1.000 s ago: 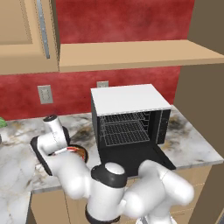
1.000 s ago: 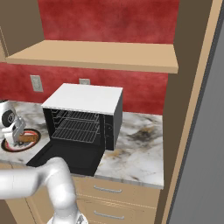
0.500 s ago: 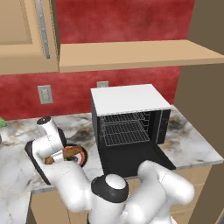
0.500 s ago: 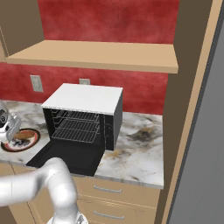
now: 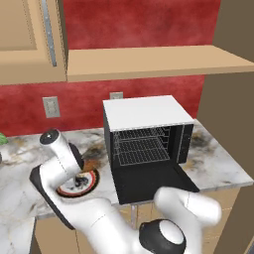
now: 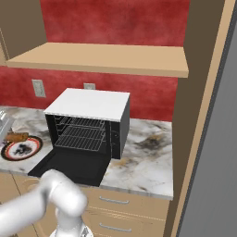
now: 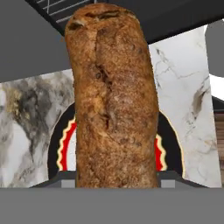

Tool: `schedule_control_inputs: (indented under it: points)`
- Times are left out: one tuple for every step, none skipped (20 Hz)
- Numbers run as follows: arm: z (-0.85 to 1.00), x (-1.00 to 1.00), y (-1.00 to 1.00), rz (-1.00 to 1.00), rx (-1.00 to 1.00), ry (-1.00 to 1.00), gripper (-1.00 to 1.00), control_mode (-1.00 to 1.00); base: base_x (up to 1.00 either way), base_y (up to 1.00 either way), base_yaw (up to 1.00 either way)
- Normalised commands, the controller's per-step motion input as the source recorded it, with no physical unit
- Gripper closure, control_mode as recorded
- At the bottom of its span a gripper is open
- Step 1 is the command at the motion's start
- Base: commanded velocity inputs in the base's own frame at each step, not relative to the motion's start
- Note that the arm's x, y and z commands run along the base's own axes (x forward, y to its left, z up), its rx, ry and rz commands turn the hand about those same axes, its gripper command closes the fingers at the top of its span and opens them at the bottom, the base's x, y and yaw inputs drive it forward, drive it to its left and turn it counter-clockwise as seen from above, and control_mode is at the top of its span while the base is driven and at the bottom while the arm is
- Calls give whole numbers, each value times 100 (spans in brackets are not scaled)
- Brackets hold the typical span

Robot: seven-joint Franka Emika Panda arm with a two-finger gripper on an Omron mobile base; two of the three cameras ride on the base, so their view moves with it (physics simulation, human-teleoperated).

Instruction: Pull the toaster oven rack outwards. Pick up the baguette from the plate and place it on the toaster oven rack. Close the toaster oven door fully and set the temperature to the lowest setting.

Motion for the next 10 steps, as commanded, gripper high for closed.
schedule_control_inputs:
  points:
    - [49, -36, -86, -8, 14, -21, 100, -100, 0, 0, 0]
    - [41, -34, -94, -10, 16, -21, 100, -100, 0, 0, 0]
    - [33, -26, -92, -9, 16, -20, 100, -100, 0, 0, 0]
    - [29, -18, -84, -6, 15, -22, 100, -100, 0, 0, 0]
    - [26, -10, -76, -6, 14, -23, 100, -100, 0, 0, 0]
    - [24, -6, -71, -6, 12, -21, 100, -100, 0, 0, 0]
    - [23, -6, -71, -6, 12, -18, 100, -100, 0, 0, 0]
    - [26, -6, -74, -6, 12, -21, 100, -100, 0, 0, 0]
    - [25, -1, -74, -5, 13, -20, 100, -100, 0, 0, 0]
    - [30, 0, -75, -4, 14, -20, 100, -100, 0, 0, 0]
